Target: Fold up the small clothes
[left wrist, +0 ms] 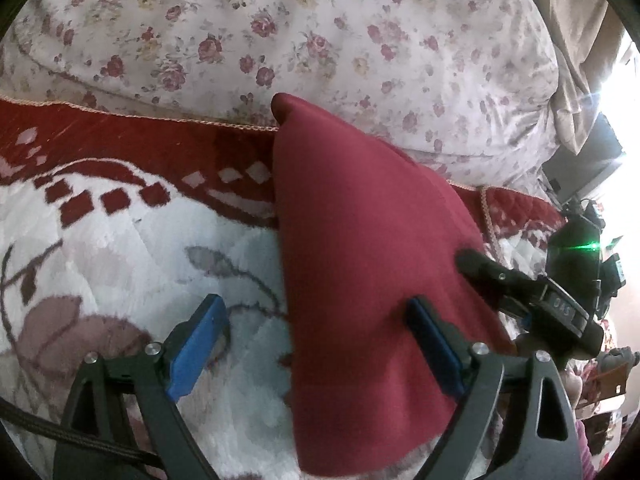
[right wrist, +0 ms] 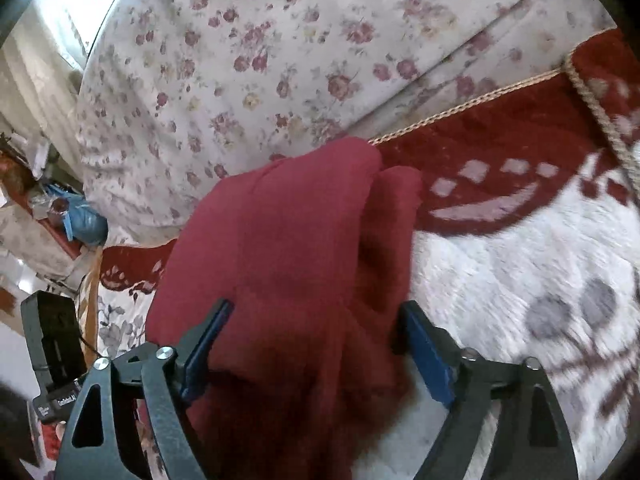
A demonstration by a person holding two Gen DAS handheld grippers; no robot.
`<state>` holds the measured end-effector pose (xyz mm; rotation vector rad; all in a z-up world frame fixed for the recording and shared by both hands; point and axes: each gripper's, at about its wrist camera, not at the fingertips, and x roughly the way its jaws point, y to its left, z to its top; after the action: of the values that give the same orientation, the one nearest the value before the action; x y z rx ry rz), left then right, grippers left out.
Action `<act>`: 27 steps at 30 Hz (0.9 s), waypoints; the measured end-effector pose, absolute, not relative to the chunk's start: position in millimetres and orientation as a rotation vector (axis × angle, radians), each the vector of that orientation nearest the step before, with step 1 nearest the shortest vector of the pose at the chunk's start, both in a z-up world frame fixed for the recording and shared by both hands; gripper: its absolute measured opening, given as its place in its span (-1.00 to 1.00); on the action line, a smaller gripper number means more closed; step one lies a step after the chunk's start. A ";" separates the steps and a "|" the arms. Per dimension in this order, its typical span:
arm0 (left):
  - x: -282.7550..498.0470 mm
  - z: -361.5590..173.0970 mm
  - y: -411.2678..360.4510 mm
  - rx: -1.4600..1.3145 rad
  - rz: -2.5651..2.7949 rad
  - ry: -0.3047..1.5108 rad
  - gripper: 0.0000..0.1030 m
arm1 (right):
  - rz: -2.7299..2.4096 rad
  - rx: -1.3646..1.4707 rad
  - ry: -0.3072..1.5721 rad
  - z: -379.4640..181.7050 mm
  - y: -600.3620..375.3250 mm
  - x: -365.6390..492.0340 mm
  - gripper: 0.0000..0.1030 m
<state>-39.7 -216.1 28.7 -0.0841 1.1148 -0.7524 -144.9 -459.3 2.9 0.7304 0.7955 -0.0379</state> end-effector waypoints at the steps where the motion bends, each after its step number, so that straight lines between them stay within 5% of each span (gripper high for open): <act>1: -38.2 27.5 -218.6 -0.081 -0.755 1.115 0.83 | -0.035 0.740 0.788 0.9 -460.1 -144.1 0.79; 12: -37.2 23.6 -236.6 -0.016 -0.771 1.097 0.93 | 0.003 0.675 0.762 -6.9 -450.2 -136.8 0.97; 21: -35.7 23.5 -235.8 -0.023 -0.774 1.105 0.95 | -0.017 0.661 0.759 -6.5 -450.7 -131.2 0.92; 23: -36.5 23.4 -234.9 -0.032 -0.783 1.097 0.83 | -0.021 0.640 0.758 -4.2 -448.0 -130.0 0.78; 25: -39.4 25.0 -236.5 -0.040 -0.839 1.101 0.25 | -0.015 0.629 0.745 -0.3 -444.3 -130.6 0.56; 27: -44.9 29.9 -237.9 -0.008 -0.830 1.076 0.18 | -0.027 0.583 0.740 5.5 -437.9 -130.4 0.45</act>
<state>-44.9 -237.9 29.9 -0.0078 1.0760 -0.8304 -130.4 -437.9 5.5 0.5831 0.7403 -0.0271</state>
